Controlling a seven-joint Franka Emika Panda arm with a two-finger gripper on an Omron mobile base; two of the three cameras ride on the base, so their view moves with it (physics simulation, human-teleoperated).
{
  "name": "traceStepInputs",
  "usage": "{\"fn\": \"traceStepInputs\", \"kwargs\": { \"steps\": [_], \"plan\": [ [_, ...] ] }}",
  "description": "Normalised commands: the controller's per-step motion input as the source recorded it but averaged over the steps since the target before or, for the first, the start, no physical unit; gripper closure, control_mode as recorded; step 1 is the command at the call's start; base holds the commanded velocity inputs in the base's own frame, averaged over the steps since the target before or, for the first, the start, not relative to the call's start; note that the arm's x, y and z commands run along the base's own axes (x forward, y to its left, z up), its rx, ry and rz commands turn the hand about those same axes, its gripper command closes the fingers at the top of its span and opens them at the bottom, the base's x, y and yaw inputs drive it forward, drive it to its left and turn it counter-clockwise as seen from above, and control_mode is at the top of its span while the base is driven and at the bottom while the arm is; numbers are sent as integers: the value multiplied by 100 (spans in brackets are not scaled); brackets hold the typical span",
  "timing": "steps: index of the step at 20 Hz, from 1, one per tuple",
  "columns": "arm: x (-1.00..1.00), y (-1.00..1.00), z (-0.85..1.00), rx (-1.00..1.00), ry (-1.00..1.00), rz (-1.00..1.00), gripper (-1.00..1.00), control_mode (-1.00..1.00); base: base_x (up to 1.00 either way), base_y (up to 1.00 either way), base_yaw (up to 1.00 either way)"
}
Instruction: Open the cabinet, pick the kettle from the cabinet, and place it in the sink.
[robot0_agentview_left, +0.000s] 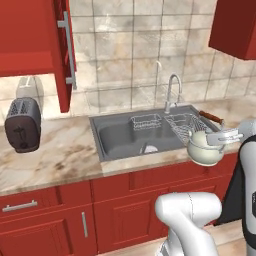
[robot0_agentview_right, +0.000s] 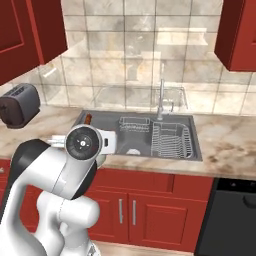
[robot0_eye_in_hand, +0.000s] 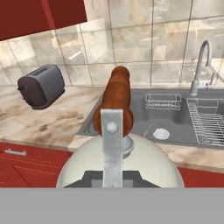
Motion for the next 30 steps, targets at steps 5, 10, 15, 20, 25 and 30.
{"fn": "traceStepInputs", "kwargs": {
  "steps": [5, 10, 15, 20, 25, 30],
  "plan": [
    [0, 0, 0, 0, 0, 0, 100, 100, 47, -13, 0],
    [0, 0, 0, 0, 0, 0, 100, 100, 36, -28, 1],
    [0, 0, 0, 0, 0, 0, 100, 100, 8, -24, 1],
    [0, 0, 0, 0, 0, 0, 100, 100, 2, -13, 0],
    [0, 0, 0, 0, 0, 0, 100, 100, 32, -19, 4],
    [0, 0, 0, 0, 0, 0, 100, 100, 28, -21, 17]
  ]
}}
